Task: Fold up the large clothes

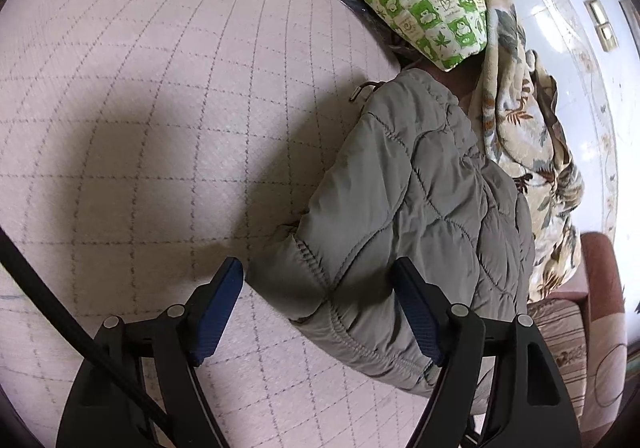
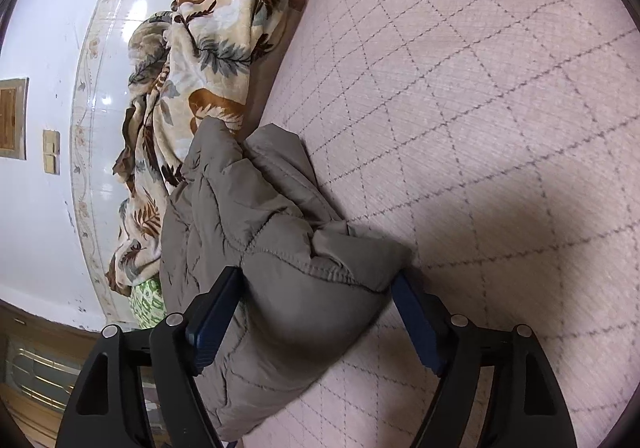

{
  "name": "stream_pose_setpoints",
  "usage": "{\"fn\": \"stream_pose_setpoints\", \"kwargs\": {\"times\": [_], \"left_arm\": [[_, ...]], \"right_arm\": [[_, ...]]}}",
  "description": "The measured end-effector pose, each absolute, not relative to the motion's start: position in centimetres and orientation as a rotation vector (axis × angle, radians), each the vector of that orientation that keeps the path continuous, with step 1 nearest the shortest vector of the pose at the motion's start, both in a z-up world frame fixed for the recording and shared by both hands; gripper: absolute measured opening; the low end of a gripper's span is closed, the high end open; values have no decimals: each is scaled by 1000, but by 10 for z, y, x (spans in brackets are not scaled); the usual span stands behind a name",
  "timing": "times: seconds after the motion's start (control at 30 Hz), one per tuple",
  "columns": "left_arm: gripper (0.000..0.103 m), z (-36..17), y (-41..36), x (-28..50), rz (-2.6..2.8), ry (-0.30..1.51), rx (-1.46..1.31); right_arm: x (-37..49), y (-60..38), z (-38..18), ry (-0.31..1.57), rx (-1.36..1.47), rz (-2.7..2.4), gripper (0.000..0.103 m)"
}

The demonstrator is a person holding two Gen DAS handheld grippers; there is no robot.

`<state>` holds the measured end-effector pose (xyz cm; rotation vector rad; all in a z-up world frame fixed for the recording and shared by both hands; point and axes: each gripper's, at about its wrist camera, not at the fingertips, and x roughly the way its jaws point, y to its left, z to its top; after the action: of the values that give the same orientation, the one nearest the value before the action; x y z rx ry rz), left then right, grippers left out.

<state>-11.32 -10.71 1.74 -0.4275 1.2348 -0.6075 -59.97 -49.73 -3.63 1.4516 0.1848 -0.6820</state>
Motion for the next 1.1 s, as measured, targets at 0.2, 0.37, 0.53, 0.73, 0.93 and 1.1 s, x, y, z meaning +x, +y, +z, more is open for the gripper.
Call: {"fn": "stream_pose_setpoints", "kwargs": {"times": [0.2, 0.37, 0.53, 0.73, 0.93, 1.1], "left_arm": [[81, 10, -119, -112, -612, 1229, -449], [80, 16, -135, -110, -626, 1163, -357], [49, 33, -145, -117, -654, 1072, -240], [39, 49, -157, -127, -662, 978, -89], [37, 65, -162, -133, -672, 906, 0], [36, 78, -159, -141, -675, 859, 36]], "right_arm": [[-589, -501, -36, 168, 1414, -692, 86], [-577, -506, -34, 204, 1362, -674, 71], [-569, -502, -16, 260, 1241, -684, 40], [-552, -489, 13, 358, 998, -751, 34], [-543, -477, 37, 402, 823, -771, 31], [-535, -465, 54, 430, 688, -784, 31]]}}
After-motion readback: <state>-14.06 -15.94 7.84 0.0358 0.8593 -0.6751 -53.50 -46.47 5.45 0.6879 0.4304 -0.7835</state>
